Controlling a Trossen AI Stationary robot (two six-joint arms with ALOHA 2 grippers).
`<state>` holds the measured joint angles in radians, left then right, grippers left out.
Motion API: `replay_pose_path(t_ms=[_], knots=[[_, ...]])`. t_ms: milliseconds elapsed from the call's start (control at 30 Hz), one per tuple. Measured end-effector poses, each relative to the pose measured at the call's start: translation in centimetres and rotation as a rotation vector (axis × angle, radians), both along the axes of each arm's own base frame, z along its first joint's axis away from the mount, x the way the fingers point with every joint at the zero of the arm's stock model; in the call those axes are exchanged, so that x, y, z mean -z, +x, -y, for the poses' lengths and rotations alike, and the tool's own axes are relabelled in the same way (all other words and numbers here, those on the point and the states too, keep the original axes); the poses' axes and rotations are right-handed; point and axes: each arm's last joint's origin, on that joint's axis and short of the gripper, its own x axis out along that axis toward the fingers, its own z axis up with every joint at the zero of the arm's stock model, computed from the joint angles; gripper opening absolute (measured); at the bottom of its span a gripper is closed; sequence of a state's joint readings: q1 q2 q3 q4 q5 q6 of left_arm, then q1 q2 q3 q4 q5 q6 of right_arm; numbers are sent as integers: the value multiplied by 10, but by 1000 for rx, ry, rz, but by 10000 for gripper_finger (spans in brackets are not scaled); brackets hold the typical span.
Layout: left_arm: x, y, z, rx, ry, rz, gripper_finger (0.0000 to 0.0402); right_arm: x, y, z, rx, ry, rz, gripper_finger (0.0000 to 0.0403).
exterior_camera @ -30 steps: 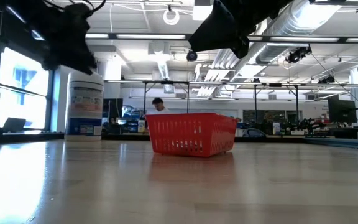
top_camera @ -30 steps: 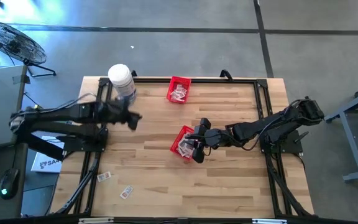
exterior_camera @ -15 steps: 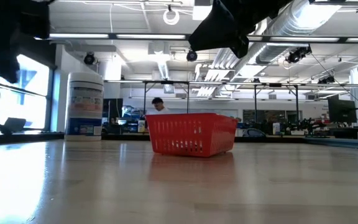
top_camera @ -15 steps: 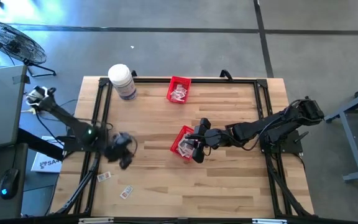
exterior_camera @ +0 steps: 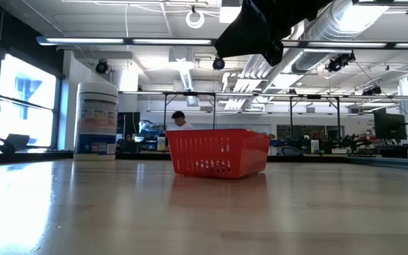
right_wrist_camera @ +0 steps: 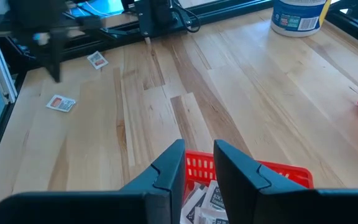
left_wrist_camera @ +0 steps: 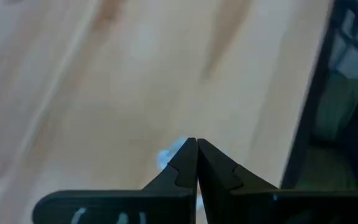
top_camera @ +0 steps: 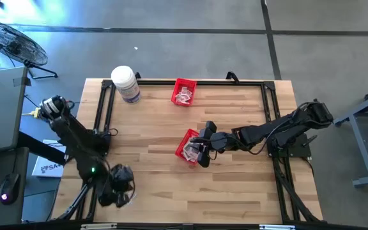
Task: Pick & Place First Aid Supplies
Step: Put the white ointment pack into the top red bin
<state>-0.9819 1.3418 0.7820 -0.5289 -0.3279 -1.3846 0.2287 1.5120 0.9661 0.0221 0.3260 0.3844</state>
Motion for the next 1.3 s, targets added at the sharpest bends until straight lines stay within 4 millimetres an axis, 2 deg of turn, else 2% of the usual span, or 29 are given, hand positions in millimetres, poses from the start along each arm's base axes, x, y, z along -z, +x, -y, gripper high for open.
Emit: replay_pose_path(t_ms=[133, 267, 433, 567, 667, 800, 1000, 1167, 1300], knots=[[5, 5, 25, 100, 80, 6, 4, 0, 0, 0, 0, 1, 3, 78], [21, 8, 32, 105, 126, -38, 23, 0, 0, 0, 0, 1, 4, 78], [33, 14, 33, 116, 181, -55, 92, 0, 0, 0, 0, 1, 5, 78], [34, 18, 32, 247, 215, -58, 146, 0, 0, 0, 0, 1, 5, 78], [34, 23, 27, 344, 221, -100, 168, 0, 0, 0, 0, 1, 4, 78], [36, 35, 16, 430, 199, -174, 174, 0, 0, 0, 0, 1, 4, 78], [36, 49, 3, 548, 209, -179, 175, 0, 0, 0, 0, 1, 4, 78], [40, 48, 5, 637, 203, -193, 175, 0, 0, 0, 0, 1, 4, 78], [40, 42, 12, 774, 248, -150, 175, 0, 0, 0, 0, 1, 4, 78]])
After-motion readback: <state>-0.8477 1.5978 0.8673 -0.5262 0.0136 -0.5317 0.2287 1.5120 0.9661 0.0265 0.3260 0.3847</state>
